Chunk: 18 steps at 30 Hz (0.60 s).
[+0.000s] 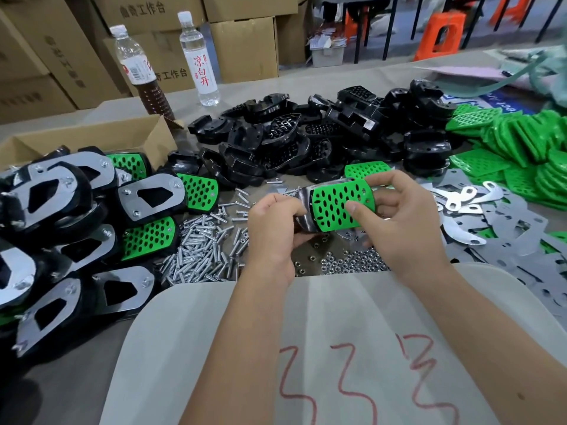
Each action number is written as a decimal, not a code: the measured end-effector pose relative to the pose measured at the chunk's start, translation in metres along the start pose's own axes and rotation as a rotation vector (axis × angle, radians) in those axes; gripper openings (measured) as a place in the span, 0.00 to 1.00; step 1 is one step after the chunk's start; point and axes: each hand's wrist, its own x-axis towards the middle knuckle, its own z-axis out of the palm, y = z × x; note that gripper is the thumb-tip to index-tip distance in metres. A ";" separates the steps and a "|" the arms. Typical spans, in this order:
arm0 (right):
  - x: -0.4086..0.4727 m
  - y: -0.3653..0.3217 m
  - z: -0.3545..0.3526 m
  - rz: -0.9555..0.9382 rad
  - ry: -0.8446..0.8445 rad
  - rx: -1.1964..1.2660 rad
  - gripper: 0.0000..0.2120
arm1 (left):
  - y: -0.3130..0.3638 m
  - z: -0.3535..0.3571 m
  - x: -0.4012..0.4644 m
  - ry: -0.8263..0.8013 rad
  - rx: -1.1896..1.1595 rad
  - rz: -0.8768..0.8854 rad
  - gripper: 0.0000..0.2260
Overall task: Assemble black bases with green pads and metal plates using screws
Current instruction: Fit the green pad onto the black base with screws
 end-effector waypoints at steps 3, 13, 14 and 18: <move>0.001 0.003 -0.002 0.016 0.053 -0.045 0.12 | 0.001 0.000 0.002 0.008 -0.086 -0.032 0.05; 0.003 0.000 -0.001 -0.020 0.082 0.128 0.11 | 0.001 -0.002 0.005 0.015 -0.117 -0.055 0.07; 0.002 0.000 0.001 -0.038 0.047 0.116 0.12 | 0.001 -0.001 0.004 0.011 -0.092 -0.048 0.06; 0.003 0.003 0.005 -0.039 0.026 -0.048 0.11 | 0.001 0.001 0.002 -0.011 -0.009 -0.037 0.05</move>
